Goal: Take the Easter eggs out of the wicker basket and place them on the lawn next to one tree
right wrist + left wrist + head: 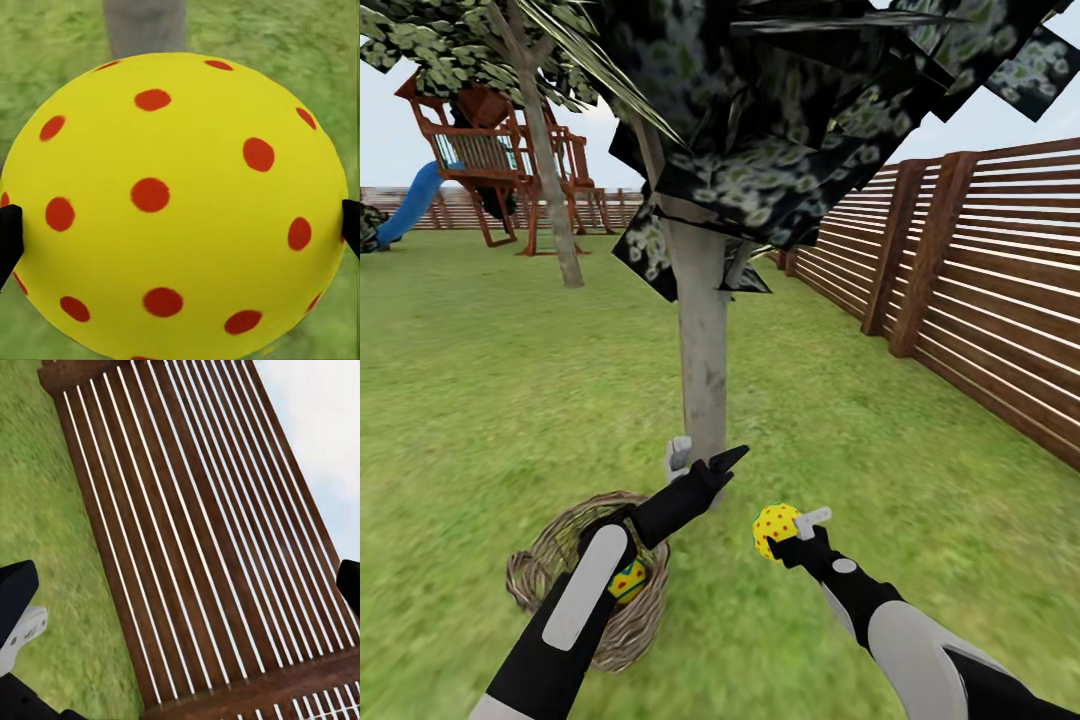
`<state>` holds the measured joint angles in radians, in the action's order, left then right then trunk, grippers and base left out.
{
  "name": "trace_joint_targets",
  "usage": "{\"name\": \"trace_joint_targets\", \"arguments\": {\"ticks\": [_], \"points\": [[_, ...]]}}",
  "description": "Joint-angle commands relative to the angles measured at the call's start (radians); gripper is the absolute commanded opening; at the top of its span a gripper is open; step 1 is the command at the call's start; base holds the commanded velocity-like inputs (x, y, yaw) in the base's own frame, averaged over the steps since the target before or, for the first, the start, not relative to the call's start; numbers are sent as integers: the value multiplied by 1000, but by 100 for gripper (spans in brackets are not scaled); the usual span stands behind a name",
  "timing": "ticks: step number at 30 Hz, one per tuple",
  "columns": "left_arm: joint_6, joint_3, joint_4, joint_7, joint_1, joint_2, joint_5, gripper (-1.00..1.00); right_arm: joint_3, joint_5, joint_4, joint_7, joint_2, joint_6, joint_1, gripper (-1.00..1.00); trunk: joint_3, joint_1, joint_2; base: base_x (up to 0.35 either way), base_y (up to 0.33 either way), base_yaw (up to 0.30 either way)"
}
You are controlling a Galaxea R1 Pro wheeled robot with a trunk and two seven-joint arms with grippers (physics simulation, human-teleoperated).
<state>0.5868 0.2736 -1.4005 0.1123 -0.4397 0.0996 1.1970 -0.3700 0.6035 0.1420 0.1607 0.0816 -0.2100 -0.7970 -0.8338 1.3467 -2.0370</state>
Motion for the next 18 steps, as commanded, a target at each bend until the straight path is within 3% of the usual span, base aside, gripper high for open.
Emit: {"name": "trace_joint_targets", "arguments": {"ticks": [1,5,18], "points": [[3,0,0,1,-1,0,3,100,-9,5,1,5,0,-15,0,-100,-1,0,0,29,-34,24],[1,2,-1,1,-1,0,3,100,-9,5,1,5,1,-29,1,-100,0,0,0,7,-196,124],[1,4,0,0,-1,2,3,100,-9,-2,1,-11,1,-38,1,-100,6,0,0,0,-332,274]]}}
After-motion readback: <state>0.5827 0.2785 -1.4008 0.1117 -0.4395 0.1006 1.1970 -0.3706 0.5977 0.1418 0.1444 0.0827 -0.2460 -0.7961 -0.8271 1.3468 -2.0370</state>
